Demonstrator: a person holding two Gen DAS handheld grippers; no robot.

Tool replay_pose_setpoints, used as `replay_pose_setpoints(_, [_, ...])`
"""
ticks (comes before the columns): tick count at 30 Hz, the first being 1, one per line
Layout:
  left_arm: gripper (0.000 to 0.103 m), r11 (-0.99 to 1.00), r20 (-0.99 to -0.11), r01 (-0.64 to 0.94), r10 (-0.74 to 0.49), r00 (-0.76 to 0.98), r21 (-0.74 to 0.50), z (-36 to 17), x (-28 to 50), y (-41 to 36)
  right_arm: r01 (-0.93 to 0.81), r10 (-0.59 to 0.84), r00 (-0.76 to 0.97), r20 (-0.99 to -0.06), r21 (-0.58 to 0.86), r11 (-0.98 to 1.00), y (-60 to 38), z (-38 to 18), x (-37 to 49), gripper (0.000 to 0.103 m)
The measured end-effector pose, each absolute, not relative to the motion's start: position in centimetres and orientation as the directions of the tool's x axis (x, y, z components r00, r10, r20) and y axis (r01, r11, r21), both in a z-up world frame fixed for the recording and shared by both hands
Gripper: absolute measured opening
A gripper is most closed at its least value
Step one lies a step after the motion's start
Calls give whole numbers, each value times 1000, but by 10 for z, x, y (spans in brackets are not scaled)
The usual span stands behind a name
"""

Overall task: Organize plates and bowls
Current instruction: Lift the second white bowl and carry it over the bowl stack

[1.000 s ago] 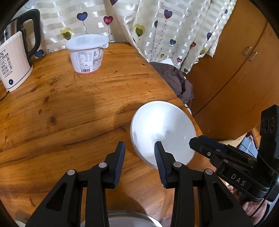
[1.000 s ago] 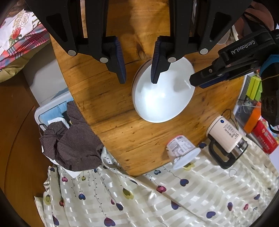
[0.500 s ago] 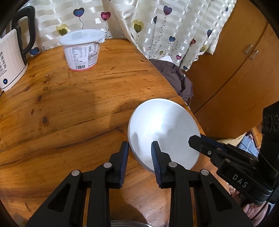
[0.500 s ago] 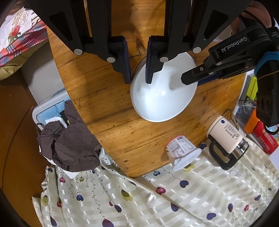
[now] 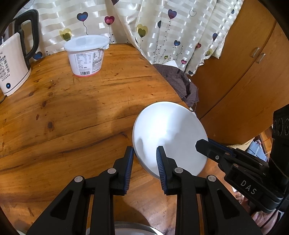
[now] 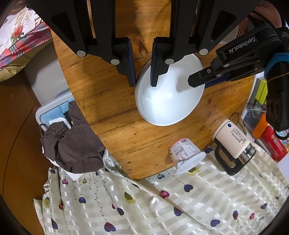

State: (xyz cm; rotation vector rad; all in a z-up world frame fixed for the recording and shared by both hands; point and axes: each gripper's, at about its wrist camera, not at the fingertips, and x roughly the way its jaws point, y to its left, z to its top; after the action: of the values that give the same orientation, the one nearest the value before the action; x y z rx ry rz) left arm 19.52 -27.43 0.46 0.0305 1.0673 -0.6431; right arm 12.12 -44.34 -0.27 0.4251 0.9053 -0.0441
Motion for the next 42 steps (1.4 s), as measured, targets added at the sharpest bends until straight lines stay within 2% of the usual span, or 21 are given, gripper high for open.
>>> replay_pose_setpoints(42, [27, 843, -749, 473, -483, 453, -258, 73, 114, -190, 101, 145, 694, -705, 296, 950, -361, 72, 53, 16])
